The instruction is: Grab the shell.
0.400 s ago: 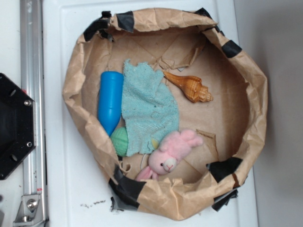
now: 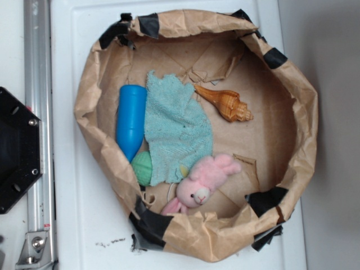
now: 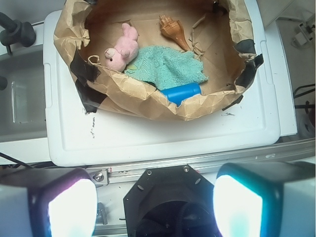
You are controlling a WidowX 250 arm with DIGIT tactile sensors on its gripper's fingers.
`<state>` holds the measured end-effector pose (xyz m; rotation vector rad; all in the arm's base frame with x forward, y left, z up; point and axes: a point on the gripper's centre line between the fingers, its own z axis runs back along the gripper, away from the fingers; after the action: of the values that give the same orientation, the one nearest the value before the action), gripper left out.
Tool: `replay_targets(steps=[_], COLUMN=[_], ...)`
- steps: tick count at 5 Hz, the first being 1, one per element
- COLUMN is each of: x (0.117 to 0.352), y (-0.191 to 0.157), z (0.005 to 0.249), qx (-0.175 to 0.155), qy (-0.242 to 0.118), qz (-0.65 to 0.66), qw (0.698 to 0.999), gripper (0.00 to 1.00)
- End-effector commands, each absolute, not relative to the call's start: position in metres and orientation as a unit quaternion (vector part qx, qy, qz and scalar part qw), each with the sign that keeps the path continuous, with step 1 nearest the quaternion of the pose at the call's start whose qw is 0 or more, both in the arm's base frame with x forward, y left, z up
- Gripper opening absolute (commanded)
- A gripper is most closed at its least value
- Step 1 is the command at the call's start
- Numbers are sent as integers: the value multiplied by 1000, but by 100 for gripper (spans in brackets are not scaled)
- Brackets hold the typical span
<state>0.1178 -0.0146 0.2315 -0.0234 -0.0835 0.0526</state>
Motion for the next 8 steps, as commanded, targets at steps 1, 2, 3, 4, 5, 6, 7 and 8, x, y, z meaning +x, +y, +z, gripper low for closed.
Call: replay_targets(steps=[1,2,3,4,5,6,7,8], x=[202,240,261,289,302,304,299,303], y=[6,10,29,45,55,45,22,15], z=[185,150,117,92,78,59,54,48], qx=[42,49,40,43,46,14,15,24], qy=[-115,-141,-131,-118,-106,-94,-85,-85], qz=[43,17,-12,-41,-70,-72,-98,-112], qw=[992,989,991,991,991,993,991,990], gripper=[100,100,100,100,100,100,100,100])
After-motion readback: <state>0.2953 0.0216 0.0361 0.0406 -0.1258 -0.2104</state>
